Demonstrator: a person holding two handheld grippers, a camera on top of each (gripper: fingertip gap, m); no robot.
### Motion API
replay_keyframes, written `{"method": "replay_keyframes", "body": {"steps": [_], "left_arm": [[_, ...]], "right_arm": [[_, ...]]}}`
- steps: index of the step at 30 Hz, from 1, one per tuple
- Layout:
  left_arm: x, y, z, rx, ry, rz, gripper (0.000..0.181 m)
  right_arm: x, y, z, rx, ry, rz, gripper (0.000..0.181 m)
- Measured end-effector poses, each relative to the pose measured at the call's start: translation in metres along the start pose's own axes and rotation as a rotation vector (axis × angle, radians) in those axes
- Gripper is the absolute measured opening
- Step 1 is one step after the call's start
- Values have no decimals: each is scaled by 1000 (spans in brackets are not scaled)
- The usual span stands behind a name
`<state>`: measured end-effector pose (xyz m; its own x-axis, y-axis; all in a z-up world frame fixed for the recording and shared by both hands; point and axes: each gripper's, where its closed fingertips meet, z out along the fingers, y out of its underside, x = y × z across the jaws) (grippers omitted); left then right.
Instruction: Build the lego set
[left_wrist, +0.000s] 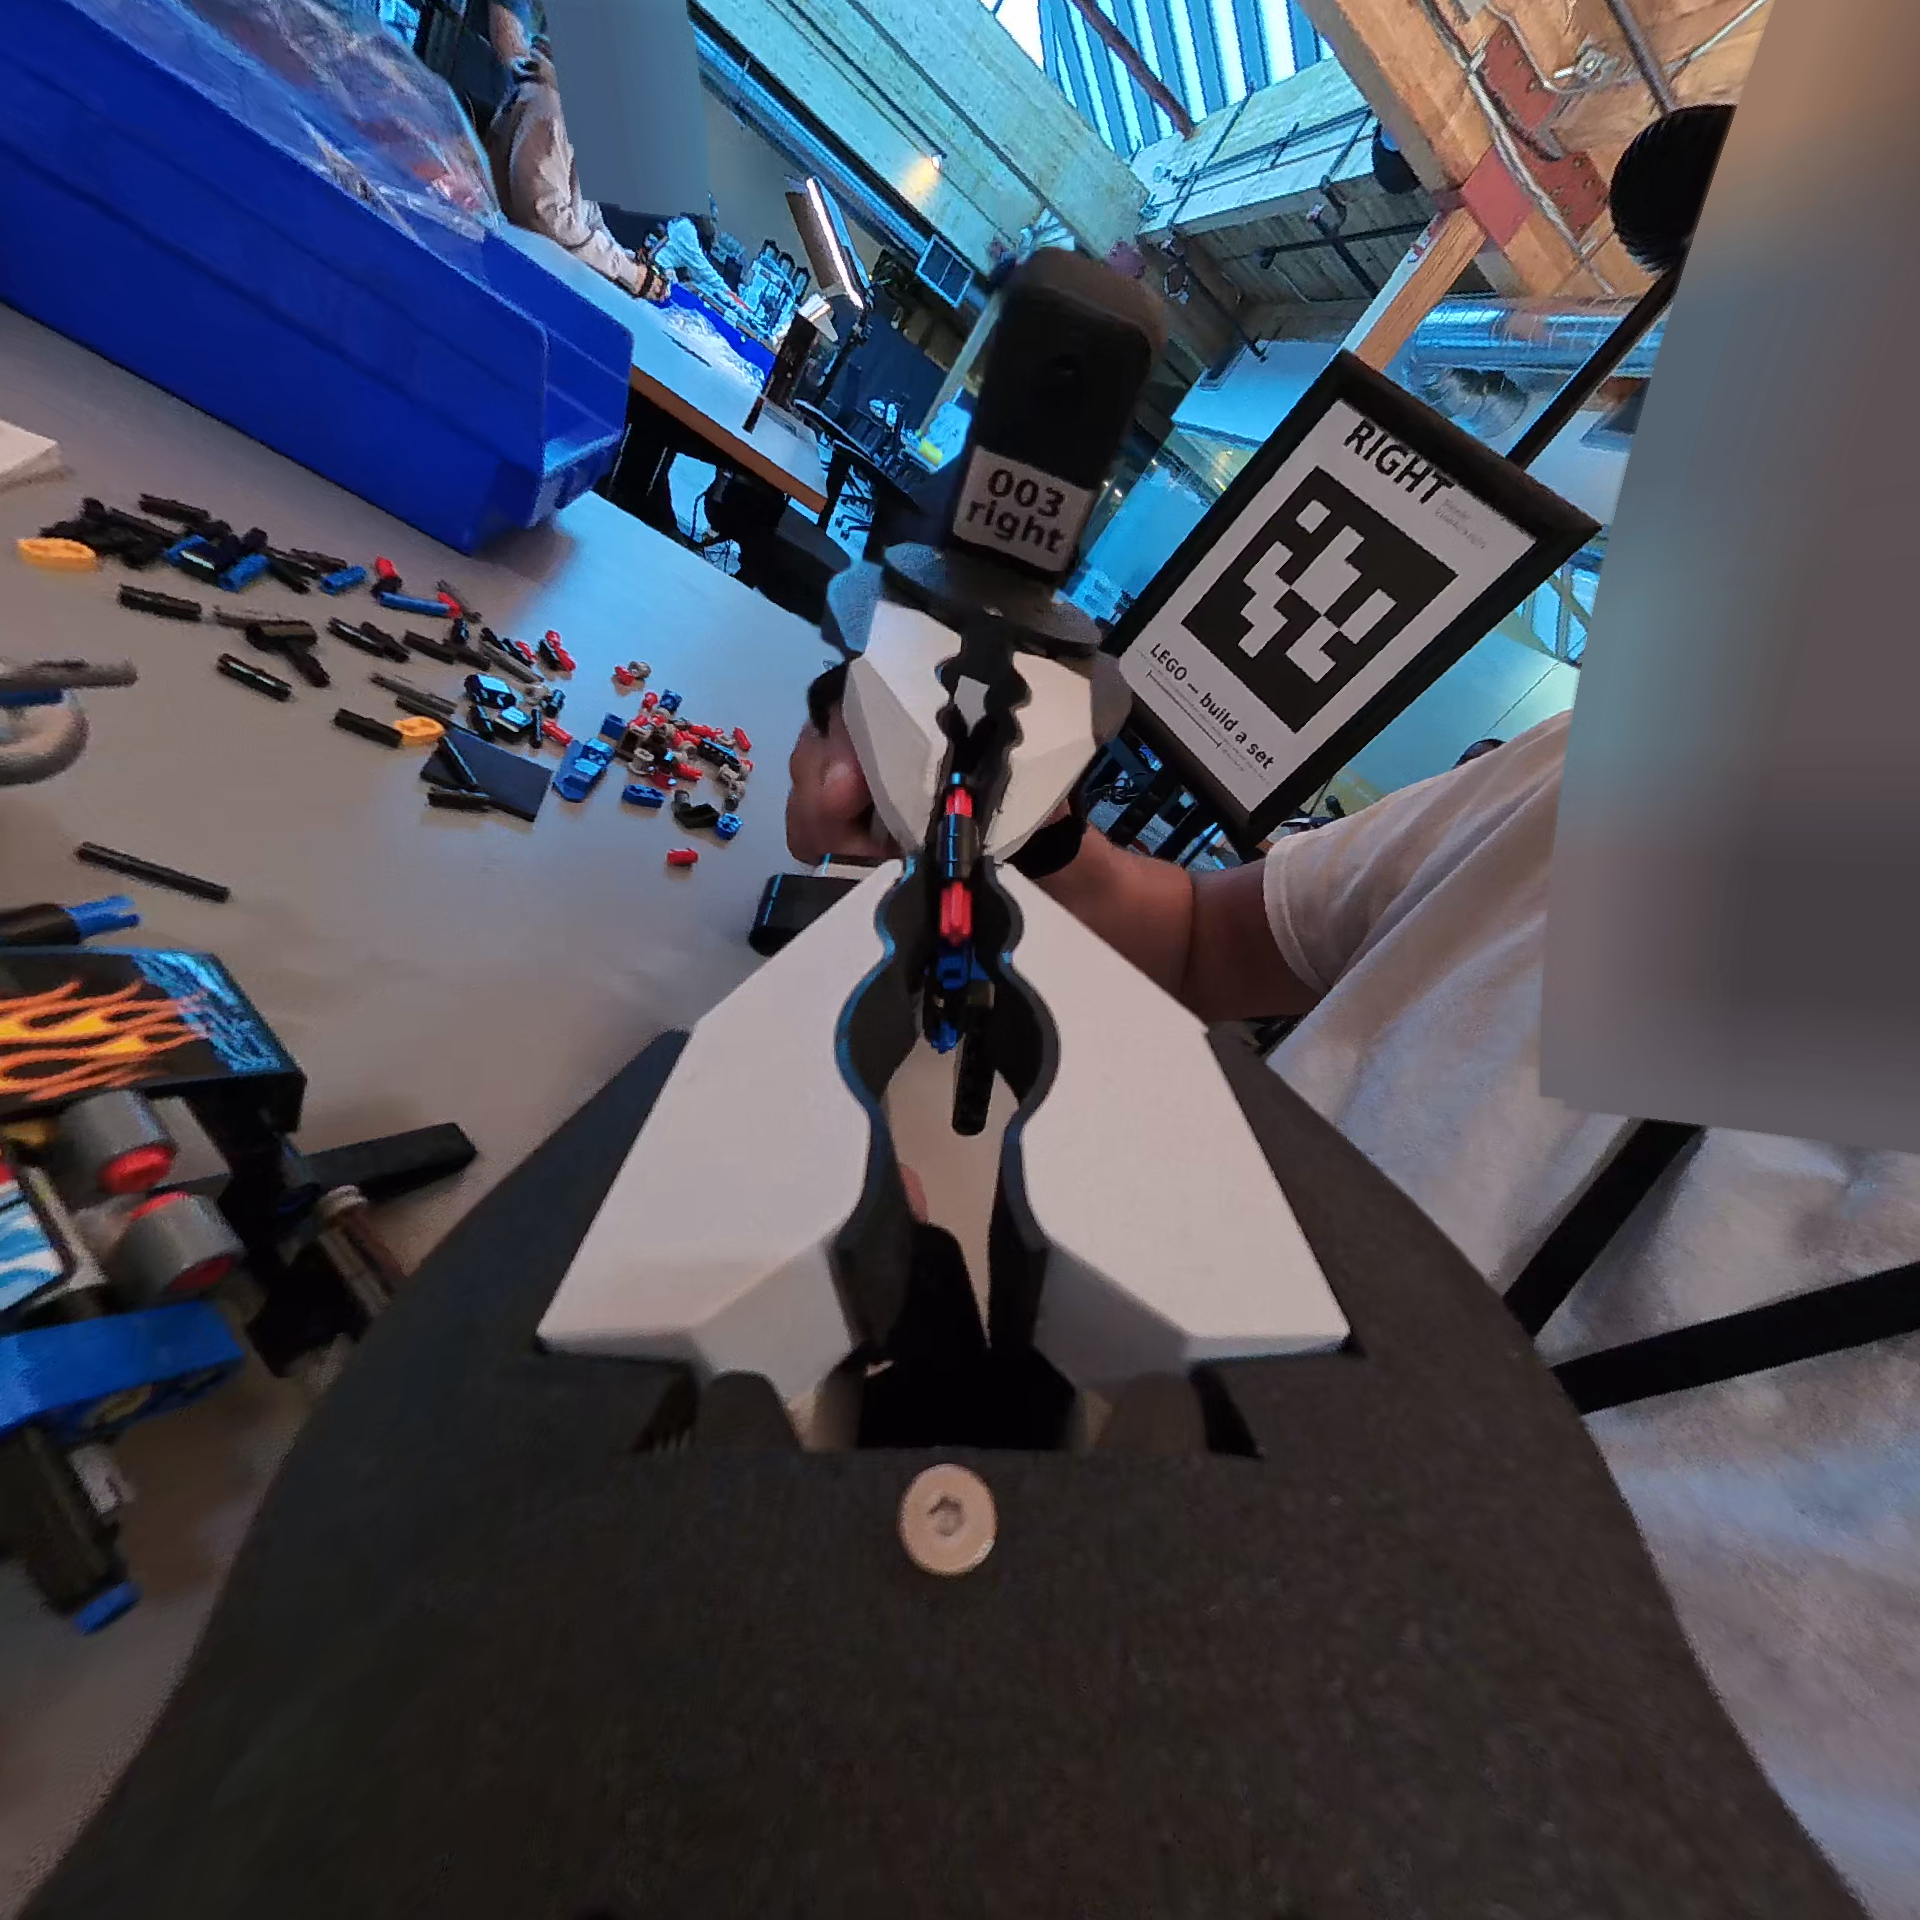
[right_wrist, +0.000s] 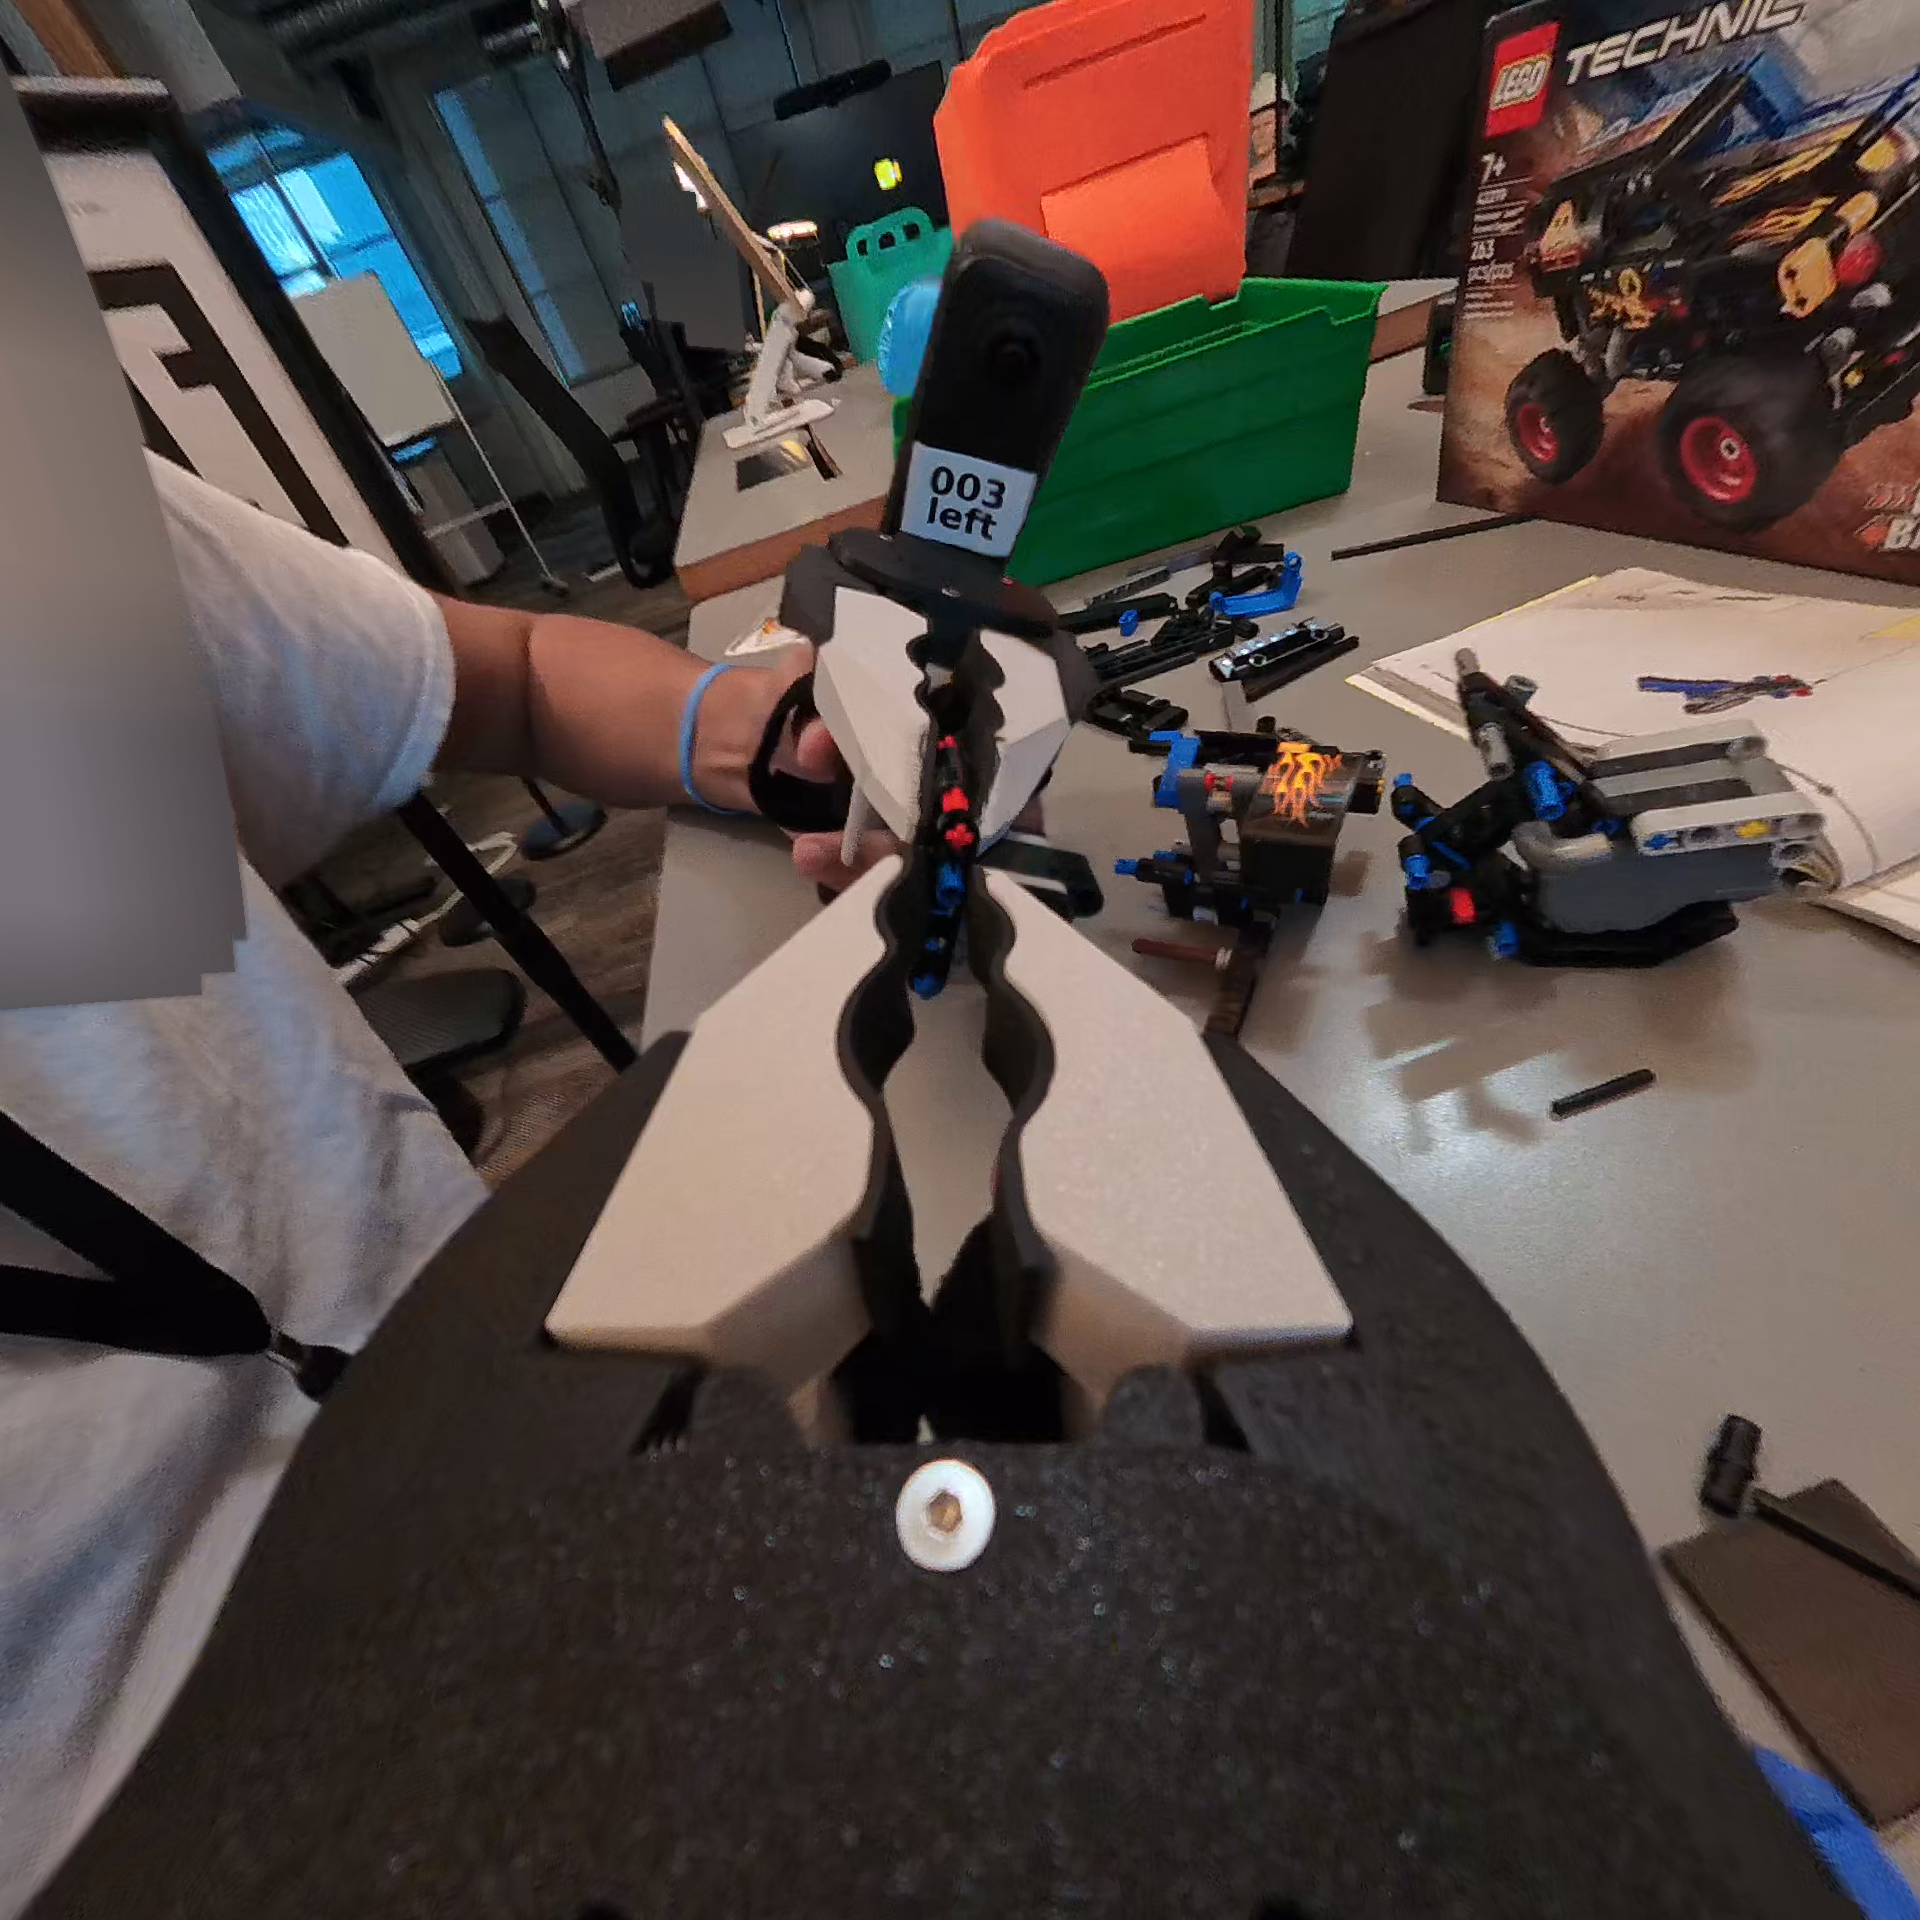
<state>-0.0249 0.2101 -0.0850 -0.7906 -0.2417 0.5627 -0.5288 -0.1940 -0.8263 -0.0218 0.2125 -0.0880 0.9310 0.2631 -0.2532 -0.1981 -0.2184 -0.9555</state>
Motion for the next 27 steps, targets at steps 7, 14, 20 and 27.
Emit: {"method": "replay_keyframes", "body": {"steps": [7,14,20,27], "left_arm": [[-2,4,1,-19,-6,-23,5],[-7,0,0,-2,-58,5,5],[7,-9,3,47,-12,80,5],[5,-4,4,28,-40,107,5]], "right_arm": [[2,7,1,-109,92,-107,5],[10,5,3,-121,160,-87,5],[-4,-15,1,77,-54,114,6],[-3,-7,2,8,9,-8,6]]}}
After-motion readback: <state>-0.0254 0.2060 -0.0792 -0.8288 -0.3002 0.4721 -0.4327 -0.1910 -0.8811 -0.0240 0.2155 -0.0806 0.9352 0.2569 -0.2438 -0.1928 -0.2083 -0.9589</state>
